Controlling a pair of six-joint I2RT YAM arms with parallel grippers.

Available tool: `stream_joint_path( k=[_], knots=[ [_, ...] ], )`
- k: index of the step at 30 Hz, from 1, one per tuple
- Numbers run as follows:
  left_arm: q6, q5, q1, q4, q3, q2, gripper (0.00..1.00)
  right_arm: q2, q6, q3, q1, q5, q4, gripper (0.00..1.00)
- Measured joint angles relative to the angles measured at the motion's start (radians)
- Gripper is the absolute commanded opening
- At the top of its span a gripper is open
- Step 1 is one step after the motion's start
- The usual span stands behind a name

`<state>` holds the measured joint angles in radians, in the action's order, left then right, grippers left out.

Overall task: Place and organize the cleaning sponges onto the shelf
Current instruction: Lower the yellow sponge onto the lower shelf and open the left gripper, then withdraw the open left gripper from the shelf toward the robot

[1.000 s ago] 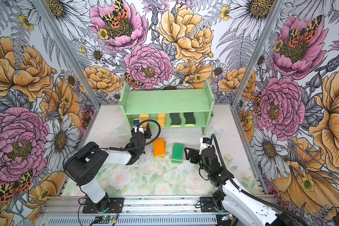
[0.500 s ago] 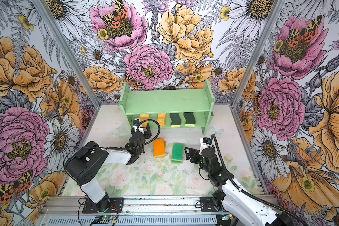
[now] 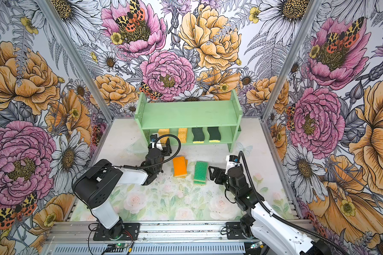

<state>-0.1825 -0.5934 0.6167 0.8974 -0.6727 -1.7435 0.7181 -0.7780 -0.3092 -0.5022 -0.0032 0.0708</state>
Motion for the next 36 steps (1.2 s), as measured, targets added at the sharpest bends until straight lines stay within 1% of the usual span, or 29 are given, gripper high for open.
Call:
stream_joint_path(
  k=[19, 30, 36],
  knots=[
    [0.004, -0.005, 0.008, 0.042, 0.027, 0.0, 0.77, 0.0, 0.0, 0.0, 0.0, 0.0, 0.0, 0.83],
    [0.008, -0.08, 0.048, 0.051, 0.045, 0.001, 0.78, 0.0, 0.0, 0.0, 0.0, 0.0, 0.0, 0.83],
    [0.007, -0.123, 0.067, 0.025, 0.054, 0.016, 0.79, 0.0, 0.0, 0.0, 0.0, 0.0, 0.0, 0.83]
  ],
)
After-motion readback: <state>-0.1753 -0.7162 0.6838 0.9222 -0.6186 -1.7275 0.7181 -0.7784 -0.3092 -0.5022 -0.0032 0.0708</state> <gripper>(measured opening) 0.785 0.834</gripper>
